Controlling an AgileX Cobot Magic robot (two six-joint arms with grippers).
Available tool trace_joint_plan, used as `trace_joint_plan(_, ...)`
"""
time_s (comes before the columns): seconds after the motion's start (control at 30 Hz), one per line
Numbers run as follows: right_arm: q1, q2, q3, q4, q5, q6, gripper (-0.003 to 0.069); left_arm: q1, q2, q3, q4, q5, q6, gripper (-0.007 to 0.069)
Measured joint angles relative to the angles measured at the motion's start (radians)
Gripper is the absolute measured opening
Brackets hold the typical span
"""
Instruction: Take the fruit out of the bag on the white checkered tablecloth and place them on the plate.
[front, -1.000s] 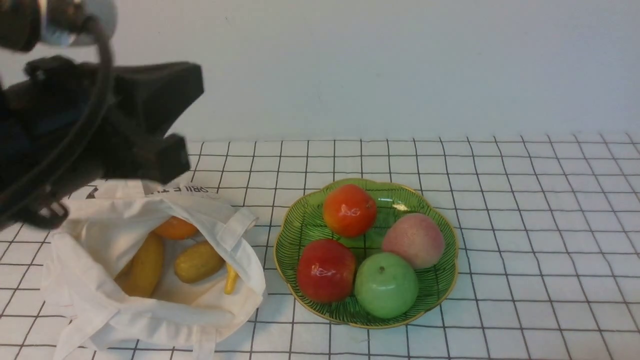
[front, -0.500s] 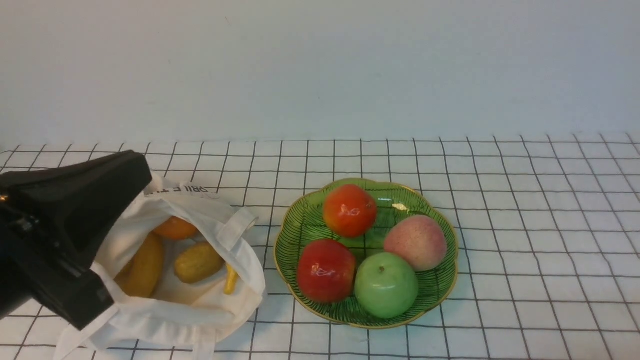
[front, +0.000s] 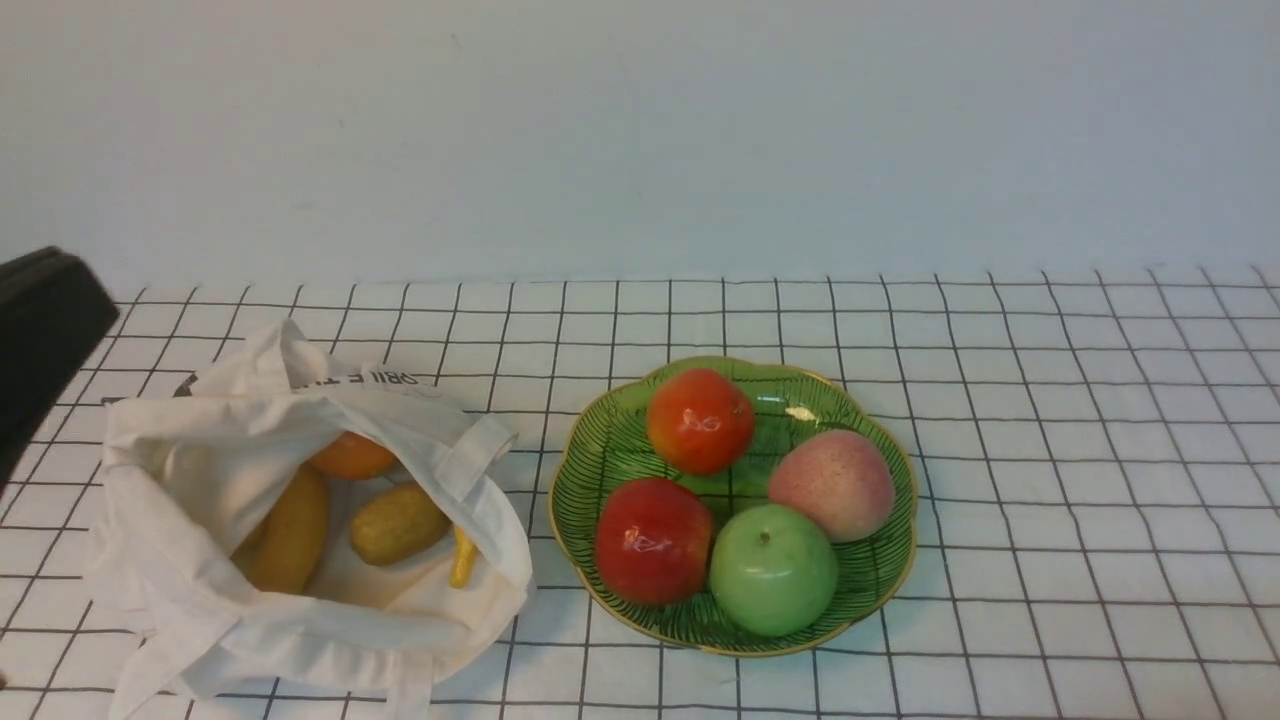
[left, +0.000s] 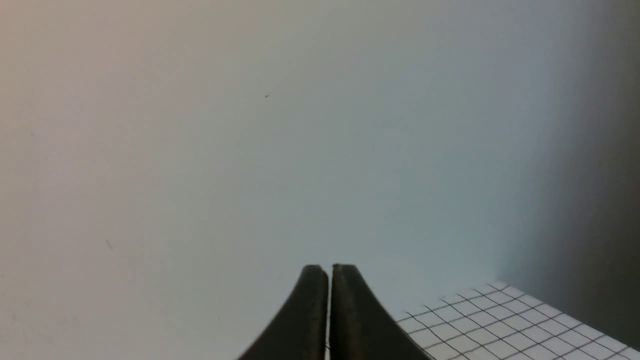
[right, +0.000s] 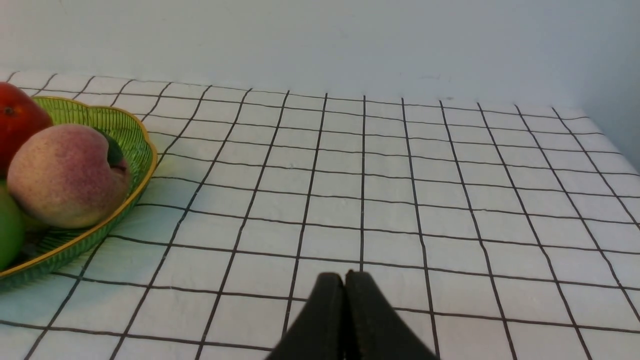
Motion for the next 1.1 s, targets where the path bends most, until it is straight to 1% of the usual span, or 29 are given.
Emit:
trace_joint_plan(0.07, 0.0, 0.0, 0.0, 0.0, 0.0, 0.0, -0.0014, 0.011, -0.082, 0.04, 0.134, -0.002, -0.116, -0.0008)
trace_joint_plan(0.1, 0.0, 0.0, 0.0, 0.0, 0.0, 0.0, -0.0014, 0.018, -0.106, 0.055, 0.176, -0.002, -0.158, -0.0008)
trace_joint_plan(0.13, 0.0, 0.0, 0.0, 0.0, 0.0, 0.0, -0.0014, 0.034, -0.151, 0.091, 0.267, -0.005, -0.25, -0.0008)
trace_joint_plan(0.17, 0.0, 0.0, 0.0, 0.0, 0.0, 0.0, -0.0014, 0.048, -0.188, 0.125, 0.329, -0.009, -0.329, -0.0008)
trace_joint_plan(0.2, 0.0, 0.0, 0.0, 0.0, 0.0, 0.0, -0.0014, 0.072, -0.223, 0.162, 0.426, -0.012, -0.406, -0.0008)
trace_joint_plan(0.23, 0.0, 0.0, 0.0, 0.0, 0.0, 0.0, -0.0014, 0.077, -0.229, 0.17, 0.442, -0.013, -0.421, -0.0008)
trace_joint_plan(0.27, 0.0, 0.0, 0.0, 0.0, 0.0, 0.0, -0.0014, 0.117, -0.285, 0.241, 0.569, -0.014, -0.539, -0.0008)
trace_joint_plan(0.3, 0.0, 0.0, 0.0, 0.0, 0.0, 0.0, -0.0014, 0.152, -0.314, 0.281, 0.658, -0.013, -0.595, -0.0008)
trace_joint_plan(0.37, 0.0, 0.0, 0.0, 0.0, 0.0, 0.0, -0.0014, 0.209, -0.363, 0.359, 0.776, -0.004, -0.696, -0.0008)
trace_joint_plan(0.4, 0.0, 0.0, 0.0, 0.0, 0.0, 0.0, -0.0014, 0.234, -0.372, 0.382, 0.801, -0.002, -0.726, -0.0008)
trace_joint_plan(0.43, 0.0, 0.0, 0.0, 0.0, 0.0, 0.0, -0.0014, 0.266, -0.382, 0.425, 0.842, -0.001, -0.782, -0.0008)
trace_joint_plan(0.53, 0.0, 0.0, 0.0, 0.0, 0.0, 0.0, -0.0014, 0.307, -0.385, 0.508, 0.919, 0.004, -0.883, -0.0008)
trace_joint_plan(0.6, 0.0, 0.0, 0.0, 0.0, 0.0, 0.0, -0.0014, 0.312, -0.385, 0.539, 0.967, 0.024, -0.919, -0.0008)
trace_joint_plan(0.63, 0.0, 0.0, 0.0, 0.001, 0.0, 0.0, -0.0014, 0.315, -0.385, 0.553, 1.021, 0.06, -0.948, -0.0008)
trace_joint_plan(0.7, 0.0, 0.0, 0.0, 0.001, 0.0, 0.0, -0.0014, 0.315, -0.385, 0.555, 1.066, 0.115, -0.968, -0.0008)
trace_joint_plan(0.73, 0.0, 0.0, 0.0, 0.001, 0.0, 0.0, -0.0014, 0.316, -0.385, 0.556, 1.09, 0.167, -0.975, -0.0008)
trace_joint_plan(0.8, 0.0, 0.0, 0.0, 0.001, 0.0, 0.0, -0.0014, 0.317, -0.385, 0.556, 1.105, 0.23, -0.983, -0.0008)
trace_joint_plan(1.1, 0.0, 0.0, 0.0, 0.001, 0.0, 0.0, -0.0014, 0.317, -0.385, 0.557, 1.109, 0.244, -1.018, -0.0008)
